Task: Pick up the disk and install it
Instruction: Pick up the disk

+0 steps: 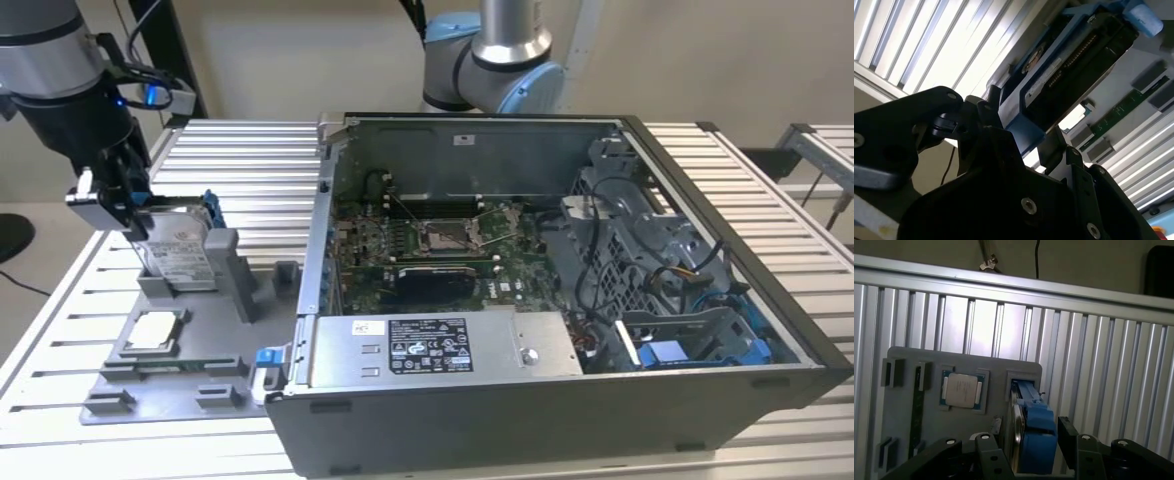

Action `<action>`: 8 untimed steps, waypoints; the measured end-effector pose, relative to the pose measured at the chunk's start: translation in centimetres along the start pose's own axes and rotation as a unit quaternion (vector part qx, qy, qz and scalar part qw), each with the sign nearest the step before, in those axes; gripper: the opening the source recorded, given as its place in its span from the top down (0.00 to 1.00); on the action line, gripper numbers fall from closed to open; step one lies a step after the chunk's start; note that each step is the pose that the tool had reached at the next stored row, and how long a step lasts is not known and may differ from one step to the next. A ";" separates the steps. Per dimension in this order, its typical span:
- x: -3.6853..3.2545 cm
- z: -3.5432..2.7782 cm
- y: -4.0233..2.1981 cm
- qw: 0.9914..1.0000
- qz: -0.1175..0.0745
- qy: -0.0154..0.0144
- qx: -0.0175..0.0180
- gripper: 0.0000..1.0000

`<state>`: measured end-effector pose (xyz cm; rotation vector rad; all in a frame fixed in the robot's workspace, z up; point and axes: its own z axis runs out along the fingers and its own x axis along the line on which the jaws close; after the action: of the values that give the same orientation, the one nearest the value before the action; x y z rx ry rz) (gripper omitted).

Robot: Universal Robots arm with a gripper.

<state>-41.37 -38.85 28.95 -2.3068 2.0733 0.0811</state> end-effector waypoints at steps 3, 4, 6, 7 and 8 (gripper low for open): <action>0.00 0.06 0.00 1.000 0.000 0.000 0.000 0.00; 0.00 0.06 0.00 1.000 0.000 0.000 0.000 0.00; 0.01 0.07 0.00 1.000 0.000 0.000 0.000 0.00; 0.01 0.08 0.00 1.000 0.000 0.000 0.000 0.00; 0.01 0.08 0.00 1.000 0.000 0.000 0.000 0.00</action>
<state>-41.37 -38.85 28.87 -2.3068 2.0733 0.0811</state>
